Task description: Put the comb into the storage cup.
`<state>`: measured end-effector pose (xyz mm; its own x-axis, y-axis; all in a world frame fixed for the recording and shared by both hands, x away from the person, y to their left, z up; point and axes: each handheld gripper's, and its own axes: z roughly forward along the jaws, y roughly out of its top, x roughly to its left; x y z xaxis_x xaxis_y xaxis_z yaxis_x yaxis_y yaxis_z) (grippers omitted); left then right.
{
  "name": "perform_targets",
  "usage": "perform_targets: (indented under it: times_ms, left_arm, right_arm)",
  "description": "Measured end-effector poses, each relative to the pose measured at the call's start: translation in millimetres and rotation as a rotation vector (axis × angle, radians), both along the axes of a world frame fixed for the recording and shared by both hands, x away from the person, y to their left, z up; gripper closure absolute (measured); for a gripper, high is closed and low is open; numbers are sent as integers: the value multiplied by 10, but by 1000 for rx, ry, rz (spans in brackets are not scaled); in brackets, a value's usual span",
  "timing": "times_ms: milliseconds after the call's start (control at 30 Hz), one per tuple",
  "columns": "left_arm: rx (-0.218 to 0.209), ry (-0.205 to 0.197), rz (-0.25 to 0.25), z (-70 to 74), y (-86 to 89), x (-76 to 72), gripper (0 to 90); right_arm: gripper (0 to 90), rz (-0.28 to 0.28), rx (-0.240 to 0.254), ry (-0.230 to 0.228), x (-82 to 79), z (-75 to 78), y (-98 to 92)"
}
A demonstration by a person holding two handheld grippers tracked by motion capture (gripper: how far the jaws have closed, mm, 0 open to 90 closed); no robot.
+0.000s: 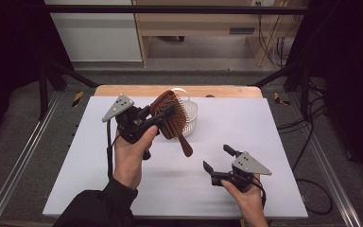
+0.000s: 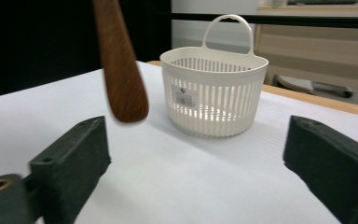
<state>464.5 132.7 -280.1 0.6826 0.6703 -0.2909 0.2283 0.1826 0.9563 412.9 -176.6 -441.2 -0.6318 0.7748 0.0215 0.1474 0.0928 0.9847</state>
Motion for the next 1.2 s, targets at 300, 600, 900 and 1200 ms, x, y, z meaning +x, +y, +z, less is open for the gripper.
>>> perform_targets:
  times_ms: [300, 600, 900, 1200]
  left_arm:
    - [29, -24, 51, 251, -34, 256, 516]
    - [56, -65, 102, 473, -75, 553, 515]
    - [39, -55, 137, 305, -155, 977, 515]
    - [81, -32, 162, 129, -192, 1181, 514]
  right_arm:
    - [61, -49, 68, -26, -180, 25, -358]
    - [61, -85, 108, -58, -280, -95, -578]
    - [64, -76, 105, -39, -225, -138, -583]
    - [48, -74, 105, -27, -206, -172, -583]
